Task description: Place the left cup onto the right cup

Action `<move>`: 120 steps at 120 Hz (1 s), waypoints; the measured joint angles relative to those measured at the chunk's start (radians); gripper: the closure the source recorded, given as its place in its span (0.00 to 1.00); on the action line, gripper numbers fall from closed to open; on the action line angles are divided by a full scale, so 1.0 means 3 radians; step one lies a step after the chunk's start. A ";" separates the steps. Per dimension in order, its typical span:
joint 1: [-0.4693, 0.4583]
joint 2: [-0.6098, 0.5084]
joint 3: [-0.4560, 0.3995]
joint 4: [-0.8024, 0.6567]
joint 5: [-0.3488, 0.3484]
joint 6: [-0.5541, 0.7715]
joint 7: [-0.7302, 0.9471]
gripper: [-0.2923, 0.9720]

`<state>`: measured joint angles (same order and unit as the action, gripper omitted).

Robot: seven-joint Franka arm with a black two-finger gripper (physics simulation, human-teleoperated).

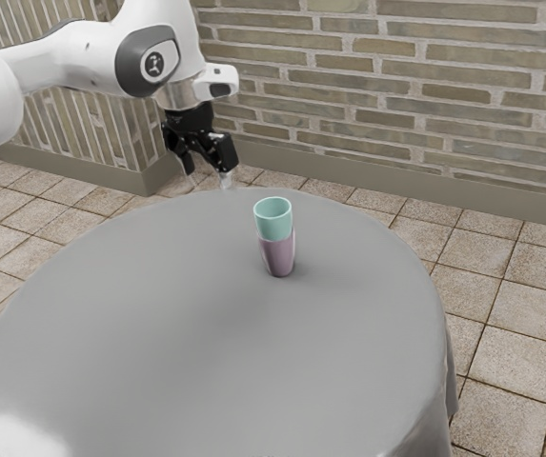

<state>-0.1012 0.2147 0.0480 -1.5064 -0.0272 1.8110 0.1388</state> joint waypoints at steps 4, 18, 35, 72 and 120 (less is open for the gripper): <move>0.0001 -0.0028 0.0000 -0.0001 0.0005 -0.0006 0.0004 0.23; -0.0001 -0.0133 -0.0001 -0.0001 0.0017 -0.0071 0.0016 0.23; 0.0000 -0.0227 -0.0001 -0.0001 0.0022 -0.0162 0.0029 0.23; 0.0000 -0.0293 -0.0002 -0.0002 0.0020 -0.0256 0.0046 0.23; 0.0000 -0.0294 0.0003 -0.0001 0.0019 -0.0280 0.0068 0.23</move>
<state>-0.1012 0.1264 0.0491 -1.5068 -0.0215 1.7271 0.1592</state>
